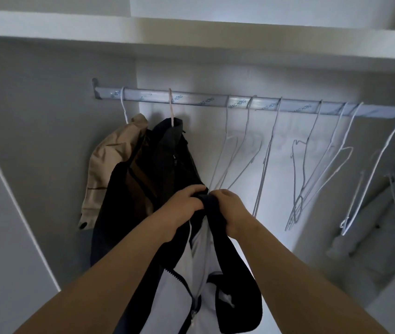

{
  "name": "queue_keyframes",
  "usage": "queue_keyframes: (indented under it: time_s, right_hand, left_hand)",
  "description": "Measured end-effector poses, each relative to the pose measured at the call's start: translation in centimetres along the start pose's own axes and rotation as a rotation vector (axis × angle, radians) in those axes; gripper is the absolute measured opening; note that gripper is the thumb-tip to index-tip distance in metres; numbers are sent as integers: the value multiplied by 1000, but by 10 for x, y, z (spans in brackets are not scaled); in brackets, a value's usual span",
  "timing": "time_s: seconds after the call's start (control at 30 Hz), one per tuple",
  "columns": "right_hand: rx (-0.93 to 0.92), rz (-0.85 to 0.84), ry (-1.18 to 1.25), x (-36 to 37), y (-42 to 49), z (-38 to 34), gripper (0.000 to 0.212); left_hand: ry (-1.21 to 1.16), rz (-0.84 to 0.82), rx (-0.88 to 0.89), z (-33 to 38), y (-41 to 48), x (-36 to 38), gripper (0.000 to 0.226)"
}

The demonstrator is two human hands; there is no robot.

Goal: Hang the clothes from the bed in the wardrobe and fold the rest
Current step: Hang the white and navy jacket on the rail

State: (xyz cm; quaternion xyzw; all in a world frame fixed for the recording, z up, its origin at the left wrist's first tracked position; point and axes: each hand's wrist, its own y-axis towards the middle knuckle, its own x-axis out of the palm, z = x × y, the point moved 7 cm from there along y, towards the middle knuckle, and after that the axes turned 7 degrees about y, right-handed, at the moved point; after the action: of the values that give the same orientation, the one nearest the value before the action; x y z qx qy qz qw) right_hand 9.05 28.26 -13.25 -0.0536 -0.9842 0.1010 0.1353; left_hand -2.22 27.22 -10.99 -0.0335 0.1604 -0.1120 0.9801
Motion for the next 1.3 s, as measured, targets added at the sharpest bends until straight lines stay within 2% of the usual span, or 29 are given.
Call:
queue_keyframes:
  time_s: [0.17, 0.27, 0.4, 0.53, 0.7, 0.8, 0.9, 1.0, 1.1, 1.2, 1.3]
  right_hand:
    - [-145, 122, -206, -20, 0, -6, 24]
    - [-141, 209, -218, -33, -4, -2, 10]
    - [-119, 228, -270, -41, -6, 1, 35]
    - [-334, 488, -480, -54, -16, -16, 57]
    - [-673, 676, -915, -29, -32, -57, 54]
    - [-759, 589, -1131, -6, -27, -67, 35]
    - [-669, 422, -1253, 17, -13, -62, 24]
    - [-469, 315, -1170, 25, 2, -50, 12]
    - [-276, 255, -795, 17, 15, -40, 5]
    - [-301, 296, -588, 15, 20, -44, 21]
    - [-400, 378, -423, 15, 16, -52, 21]
  left_hand:
    - [-28, -48, -30, -4, 7, 4, 27]
    - [-14, -62, -15, -5, 10, 8, 27]
    - [0, -82, 1, -6, 14, 13, 28]
    - [-16, -93, -1, -7, 15, 12, 26]
    - [-84, -85, -27, -6, 15, 3, 23]
    - [-90, -67, -45, -8, 13, -4, 23]
    - [-89, -111, -54, -10, 9, -6, 24]
    - [-75, -172, -56, -9, 5, -8, 23]
    - [-57, -173, -71, -11, 4, -14, 21]
    - [-63, -140, -80, -14, 3, -24, 26]
    - [-99, -92, -80, -17, 4, -35, 25]
